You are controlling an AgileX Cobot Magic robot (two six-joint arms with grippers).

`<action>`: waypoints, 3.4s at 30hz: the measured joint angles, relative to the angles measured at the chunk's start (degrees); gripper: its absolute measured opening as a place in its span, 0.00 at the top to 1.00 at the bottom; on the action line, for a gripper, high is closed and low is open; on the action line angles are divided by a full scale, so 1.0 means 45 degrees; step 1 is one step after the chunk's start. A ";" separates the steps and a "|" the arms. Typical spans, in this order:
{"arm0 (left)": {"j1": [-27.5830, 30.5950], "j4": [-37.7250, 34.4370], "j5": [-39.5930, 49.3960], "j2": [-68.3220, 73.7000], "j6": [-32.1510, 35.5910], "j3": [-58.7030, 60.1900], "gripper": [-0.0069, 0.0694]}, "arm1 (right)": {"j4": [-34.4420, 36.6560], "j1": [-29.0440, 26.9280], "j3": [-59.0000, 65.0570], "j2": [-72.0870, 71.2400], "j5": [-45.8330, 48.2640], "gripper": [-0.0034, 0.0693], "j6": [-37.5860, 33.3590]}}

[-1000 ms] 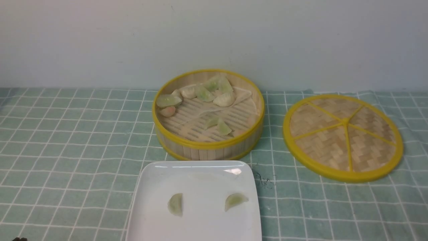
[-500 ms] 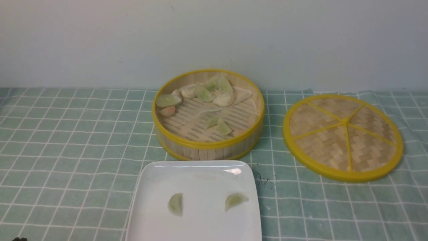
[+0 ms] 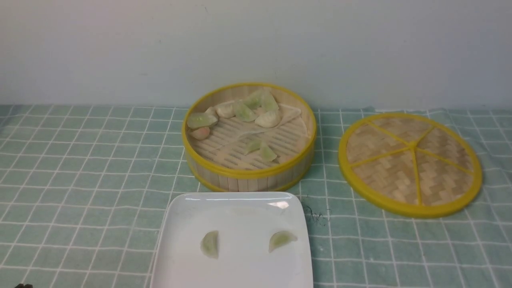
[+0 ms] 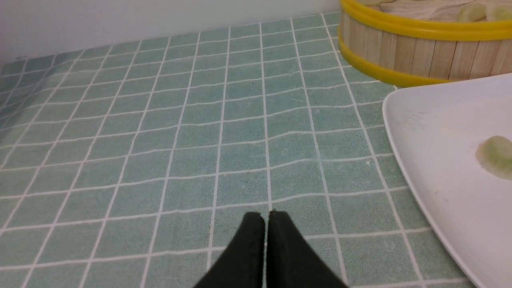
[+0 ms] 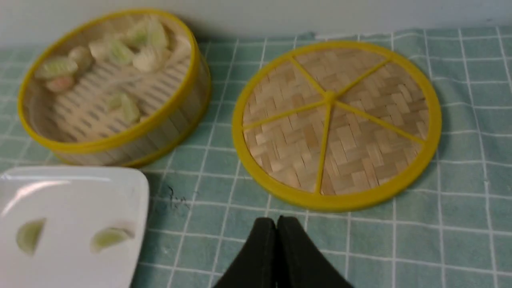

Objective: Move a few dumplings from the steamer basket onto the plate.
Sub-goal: Use the right arm to grab a dumpling from inside the steamer, then use the right arm to put the dumpling into the plate

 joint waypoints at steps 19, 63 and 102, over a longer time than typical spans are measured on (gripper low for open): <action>0.0000 0.0000 0.0000 0.0000 0.0000 0.0000 0.92 | -0.2026 0.4766 -0.9608 1.1053 0.2420 0.95 0.0221; 0.0000 0.0000 0.0000 0.0000 0.0000 0.0000 0.92 | -0.1381 0.6350 -1.5240 1.8735 0.1397 0.68 -0.1532; 0.0000 0.0000 0.0004 0.0000 0.0000 0.0000 0.92 | -0.1586 0.9652 -0.8798 1.5436 0.1591 0.15 -0.1605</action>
